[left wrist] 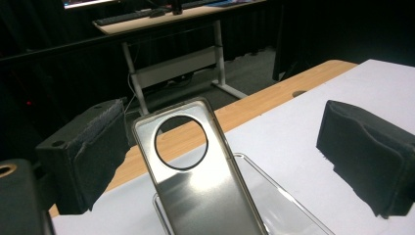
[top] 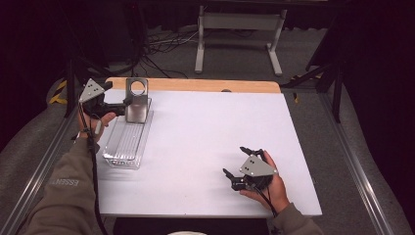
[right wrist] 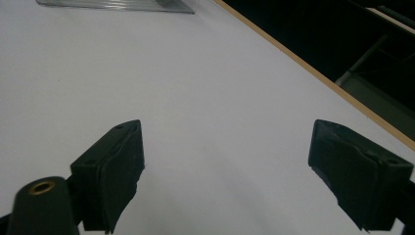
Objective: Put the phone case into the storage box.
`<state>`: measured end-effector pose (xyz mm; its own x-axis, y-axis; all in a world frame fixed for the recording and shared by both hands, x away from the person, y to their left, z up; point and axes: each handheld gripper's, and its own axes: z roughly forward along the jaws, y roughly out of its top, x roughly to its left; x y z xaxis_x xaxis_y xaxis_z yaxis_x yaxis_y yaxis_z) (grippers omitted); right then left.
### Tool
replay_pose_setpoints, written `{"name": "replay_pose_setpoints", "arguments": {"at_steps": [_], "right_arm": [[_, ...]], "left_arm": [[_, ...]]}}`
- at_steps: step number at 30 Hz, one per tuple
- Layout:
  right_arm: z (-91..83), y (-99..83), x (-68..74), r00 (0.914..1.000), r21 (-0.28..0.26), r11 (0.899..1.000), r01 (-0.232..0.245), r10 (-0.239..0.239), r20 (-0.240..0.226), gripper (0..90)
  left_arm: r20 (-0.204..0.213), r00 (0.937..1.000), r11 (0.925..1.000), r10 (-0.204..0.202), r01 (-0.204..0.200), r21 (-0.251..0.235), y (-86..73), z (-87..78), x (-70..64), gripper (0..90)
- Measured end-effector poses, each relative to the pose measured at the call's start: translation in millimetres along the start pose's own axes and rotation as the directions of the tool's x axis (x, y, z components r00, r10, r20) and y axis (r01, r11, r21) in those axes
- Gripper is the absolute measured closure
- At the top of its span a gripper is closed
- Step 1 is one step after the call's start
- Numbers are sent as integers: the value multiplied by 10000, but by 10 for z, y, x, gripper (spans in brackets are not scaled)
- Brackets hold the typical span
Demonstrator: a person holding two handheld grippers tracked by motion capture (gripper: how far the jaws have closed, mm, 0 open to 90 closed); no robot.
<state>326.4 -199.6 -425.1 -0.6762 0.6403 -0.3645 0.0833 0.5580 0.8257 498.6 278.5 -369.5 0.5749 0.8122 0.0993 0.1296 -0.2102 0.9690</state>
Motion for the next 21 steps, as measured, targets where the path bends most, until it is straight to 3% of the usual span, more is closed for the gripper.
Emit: {"name": "replay_pose_setpoints", "arguments": {"at_steps": [7,21], "right_arm": [[-1,0,2,10000,-3,10000,16,-16,10,143],[-23,5,-1,10000,-83,9999,66,-65,53,142]], "left_arm": [[-46,9999,9994,-93,91,-319,-20,-68,-22,58],[90,9999,9993,-65,68,-379,-36,-156,-74,54]]}}
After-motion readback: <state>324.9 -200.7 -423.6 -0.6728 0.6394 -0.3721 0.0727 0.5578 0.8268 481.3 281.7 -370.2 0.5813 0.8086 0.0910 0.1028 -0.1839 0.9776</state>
